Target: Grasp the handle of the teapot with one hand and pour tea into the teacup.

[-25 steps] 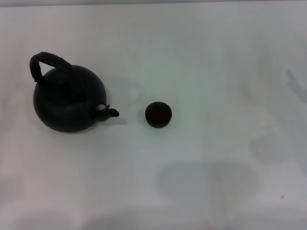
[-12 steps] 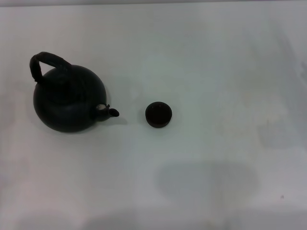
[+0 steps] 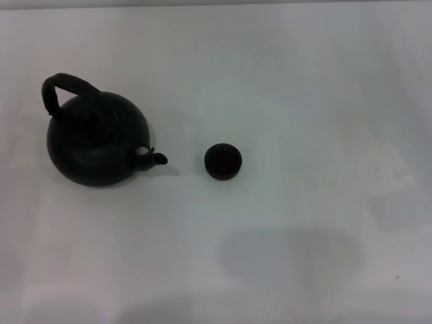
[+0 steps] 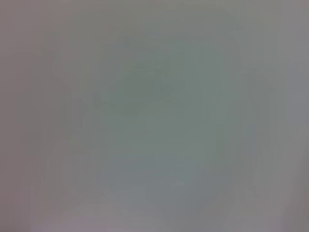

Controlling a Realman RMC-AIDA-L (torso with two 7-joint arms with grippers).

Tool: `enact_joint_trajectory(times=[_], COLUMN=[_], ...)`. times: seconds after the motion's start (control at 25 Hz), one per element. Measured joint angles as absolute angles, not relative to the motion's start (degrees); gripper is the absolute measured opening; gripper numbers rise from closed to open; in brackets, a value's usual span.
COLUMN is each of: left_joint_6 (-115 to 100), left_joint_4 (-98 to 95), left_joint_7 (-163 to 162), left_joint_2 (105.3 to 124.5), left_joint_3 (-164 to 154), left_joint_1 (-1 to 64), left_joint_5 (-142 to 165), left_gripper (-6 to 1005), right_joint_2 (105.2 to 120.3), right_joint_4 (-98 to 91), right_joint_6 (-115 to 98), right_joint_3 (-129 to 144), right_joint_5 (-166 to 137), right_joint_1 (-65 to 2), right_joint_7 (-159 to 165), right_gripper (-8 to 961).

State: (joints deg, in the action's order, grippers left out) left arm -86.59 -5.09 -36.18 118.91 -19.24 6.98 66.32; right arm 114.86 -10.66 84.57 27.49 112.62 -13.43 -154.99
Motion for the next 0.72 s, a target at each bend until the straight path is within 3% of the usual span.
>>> enact_joint_trajectory(times=[0.36, 0.72], left_joint_6=[-91.6, -91.2], left_joint_4=[-4.1, 0.2], left_joint_7=[-32.3, -23.5], left_joint_2=[119.13, 119.17], left_joint_3=[-19.1, -18.6], left_joint_1=[5.1, 8.3], left_joint_5=[66.2, 63.5], left_gripper=[700, 699], right_joint_2=[114.95, 114.96], right_joint_4=[-11.0, -10.6], right_joint_6=[84.8, 82.7], right_joint_3=[27.4, 24.1], right_joint_5=[112.6, 112.6], right_joint_1=[-13.0, -14.1], right_joint_7=[-155.5, -155.4], right_gripper=[844, 844])
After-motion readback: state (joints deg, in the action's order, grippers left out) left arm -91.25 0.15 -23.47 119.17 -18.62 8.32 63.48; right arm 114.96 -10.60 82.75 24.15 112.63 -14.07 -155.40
